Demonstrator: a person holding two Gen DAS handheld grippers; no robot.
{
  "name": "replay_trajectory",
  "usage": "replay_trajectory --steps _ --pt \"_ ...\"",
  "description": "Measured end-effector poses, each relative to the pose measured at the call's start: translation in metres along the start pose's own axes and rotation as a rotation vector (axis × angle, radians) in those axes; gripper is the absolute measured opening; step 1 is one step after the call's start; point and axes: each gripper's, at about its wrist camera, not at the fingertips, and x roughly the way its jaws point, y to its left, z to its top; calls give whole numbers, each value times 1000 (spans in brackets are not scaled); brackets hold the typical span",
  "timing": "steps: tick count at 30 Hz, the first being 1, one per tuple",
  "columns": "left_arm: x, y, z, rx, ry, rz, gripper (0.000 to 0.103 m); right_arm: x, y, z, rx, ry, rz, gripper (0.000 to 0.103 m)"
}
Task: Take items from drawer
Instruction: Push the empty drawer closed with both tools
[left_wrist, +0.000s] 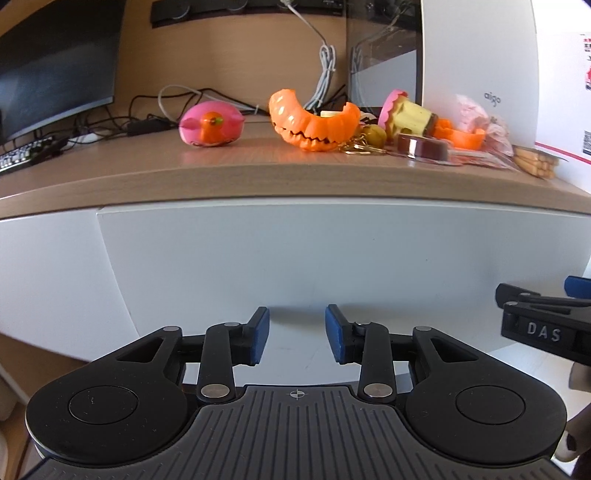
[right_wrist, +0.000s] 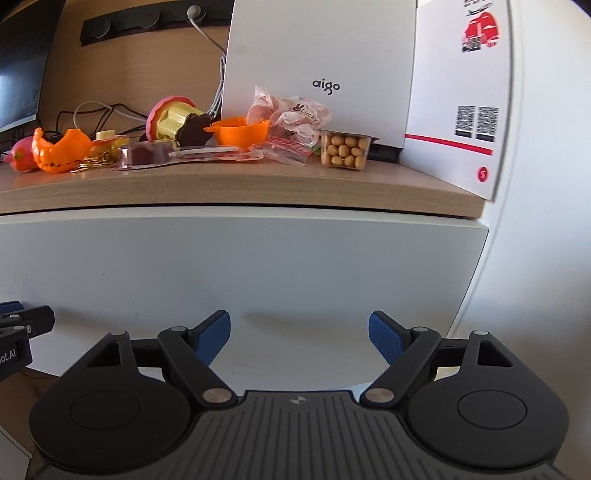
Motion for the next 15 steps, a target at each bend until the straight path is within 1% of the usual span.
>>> replay_trajectory --steps 1,2,4,6,7,9,11,15 --pt "2 -1 1 5 5 -6 51 6 2 2 0 6 0 83" --pt "3 -3 1 7 8 -19 58 11 3 5 2 10 -2 83" --pt "6 -10 -1 39 13 -56 88 18 6 9 3 28 -4 88" --pt "15 -13 1 29 42 -62 100 20 8 8 -3 37 12 88" --pt "19 -12 2 10 59 -43 101 20 10 6 -20 32 13 88" --pt "20 -9 2 -34 58 -46 102 21 10 6 -30 39 11 88" --pt "21 -10 3 -44 64 -37 102 23 7 8 -33 49 29 88" --pt "24 -14 5 -51 77 -19 103 19 5 10 -77 18 -5 88"
